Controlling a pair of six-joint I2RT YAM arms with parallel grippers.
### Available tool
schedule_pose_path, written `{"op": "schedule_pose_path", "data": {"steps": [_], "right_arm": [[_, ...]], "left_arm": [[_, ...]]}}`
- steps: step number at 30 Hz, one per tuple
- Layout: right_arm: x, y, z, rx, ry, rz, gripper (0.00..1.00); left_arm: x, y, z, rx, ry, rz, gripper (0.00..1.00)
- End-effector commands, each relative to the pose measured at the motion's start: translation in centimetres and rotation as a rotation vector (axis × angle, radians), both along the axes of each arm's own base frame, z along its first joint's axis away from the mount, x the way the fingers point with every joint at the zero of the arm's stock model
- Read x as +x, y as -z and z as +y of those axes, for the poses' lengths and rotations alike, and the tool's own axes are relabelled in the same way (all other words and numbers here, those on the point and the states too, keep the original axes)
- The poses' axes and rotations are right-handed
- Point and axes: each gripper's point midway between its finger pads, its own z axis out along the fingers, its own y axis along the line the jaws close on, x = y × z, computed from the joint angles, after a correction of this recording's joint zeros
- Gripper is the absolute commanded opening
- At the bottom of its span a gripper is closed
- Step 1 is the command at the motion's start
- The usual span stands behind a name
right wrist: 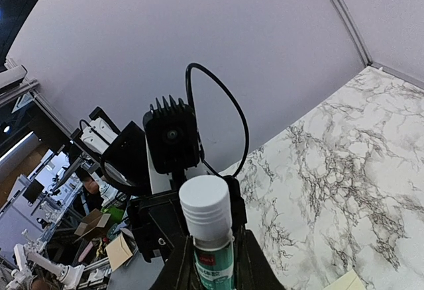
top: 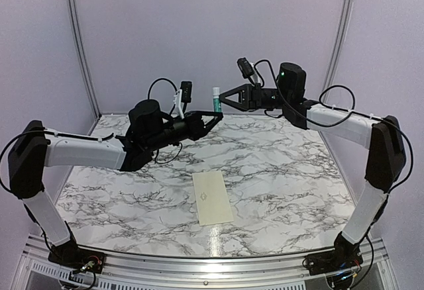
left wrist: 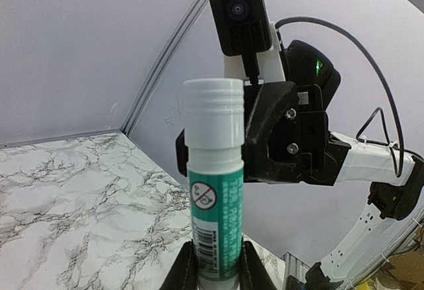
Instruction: Place the letter into the envelope and seal it
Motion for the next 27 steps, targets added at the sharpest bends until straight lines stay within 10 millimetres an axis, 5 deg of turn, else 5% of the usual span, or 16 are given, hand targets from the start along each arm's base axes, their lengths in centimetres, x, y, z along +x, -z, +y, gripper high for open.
{"op": "schedule_pose_path", "data": {"steps": [1,13,21,27], "right_arm": [[-0.9,-1.5,0.0,0.015,0.010,-0.066,0.19],[-3.0,-1.6,-2.4,-0.136,0.018,-0.254,0.42],[-0.2,-4.1,-2.1,-0.154,0.097,-0.333,0.50],[1.1,-3.6,-0.9,-0.112,0.060,-0.249,0.51]], "left_arm": [[0.2,-2.8,-0.2,-0.073,0.016,-0.047,0.09],[0.4,-1.7,0.9,-0.006,-0.006,-0.104,0.10],[-1.3,0.1,0.3,0.075,0.087,-0.156,0.11],[-2.3,0.0,-0.3,0.074,0.153,-0.152,0.11]]}}
